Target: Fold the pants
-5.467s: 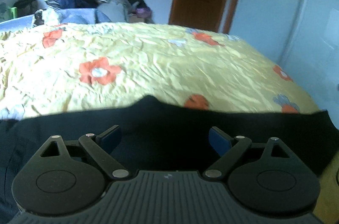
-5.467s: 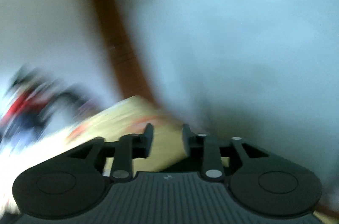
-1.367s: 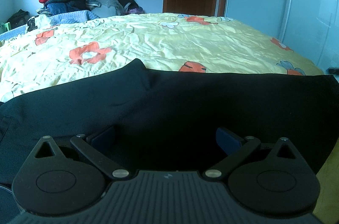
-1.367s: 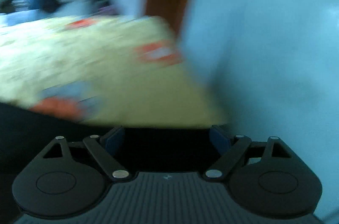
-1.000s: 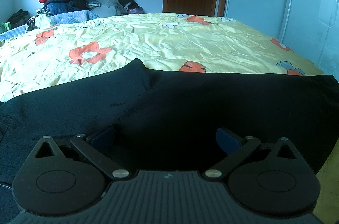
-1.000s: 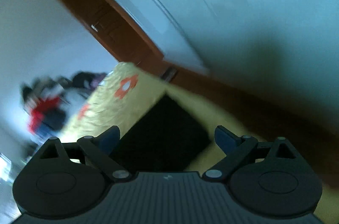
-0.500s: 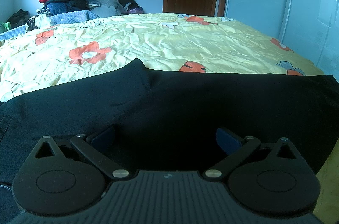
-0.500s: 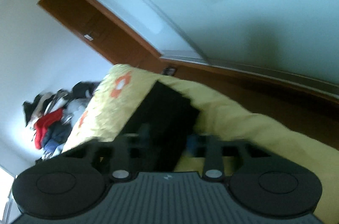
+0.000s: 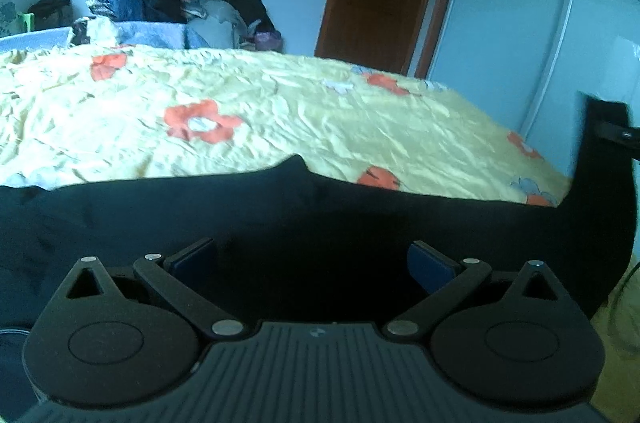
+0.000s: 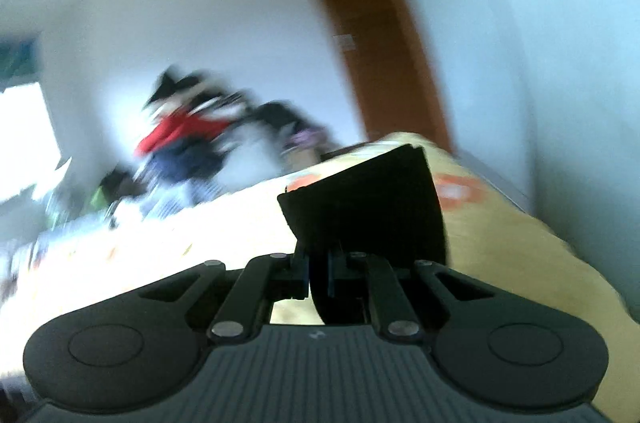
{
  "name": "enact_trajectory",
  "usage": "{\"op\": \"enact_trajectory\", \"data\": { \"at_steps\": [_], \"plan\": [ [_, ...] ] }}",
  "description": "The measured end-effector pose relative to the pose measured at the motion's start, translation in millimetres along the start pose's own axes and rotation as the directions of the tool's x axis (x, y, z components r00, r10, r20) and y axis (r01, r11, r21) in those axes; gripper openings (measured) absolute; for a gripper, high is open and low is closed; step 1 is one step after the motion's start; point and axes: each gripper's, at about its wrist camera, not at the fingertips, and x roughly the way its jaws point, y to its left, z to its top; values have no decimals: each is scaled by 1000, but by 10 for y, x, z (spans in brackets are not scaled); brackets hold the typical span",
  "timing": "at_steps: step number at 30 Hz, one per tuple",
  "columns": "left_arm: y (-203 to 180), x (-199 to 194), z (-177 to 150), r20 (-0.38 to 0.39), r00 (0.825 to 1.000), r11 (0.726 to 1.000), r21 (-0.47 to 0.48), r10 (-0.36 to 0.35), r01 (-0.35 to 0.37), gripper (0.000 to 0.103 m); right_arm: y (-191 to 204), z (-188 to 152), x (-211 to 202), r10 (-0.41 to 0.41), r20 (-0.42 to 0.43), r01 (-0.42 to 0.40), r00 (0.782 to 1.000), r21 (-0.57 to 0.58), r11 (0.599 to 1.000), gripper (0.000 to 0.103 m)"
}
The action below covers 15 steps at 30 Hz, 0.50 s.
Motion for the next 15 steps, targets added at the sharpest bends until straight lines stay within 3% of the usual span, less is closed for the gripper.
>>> {"op": "enact_trajectory", "data": {
  "at_steps": [3, 6, 8, 12, 15],
  "plan": [
    [94, -87, -24, 18, 999, 999, -12, 50, -49, 103, 629, -216, 306, 134, -101, -145, 986, -120, 982, 8],
    [220, -112, -52, -2, 996, 996, -27, 89, -89, 103, 1163, -619, 590, 235, -285, -296, 929, -194, 935, 8],
    [304, -155, -78, -6, 994, 993, -34, 113, -113, 103, 1391, -845, 650, 228, -358, -333, 905, -265, 905, 8],
    [439, -212, -93, 5, 989, 988, -58, 145, -144, 103, 1582, -1076, 651, 200, -433, -363, 879, -335, 869, 9],
    [527, -202, -83, -13, 988, 984, -95, 153, -154, 103, 1639, -1118, 651, 189, -429, -364, 883, -375, 852, 13]
  ]
}}
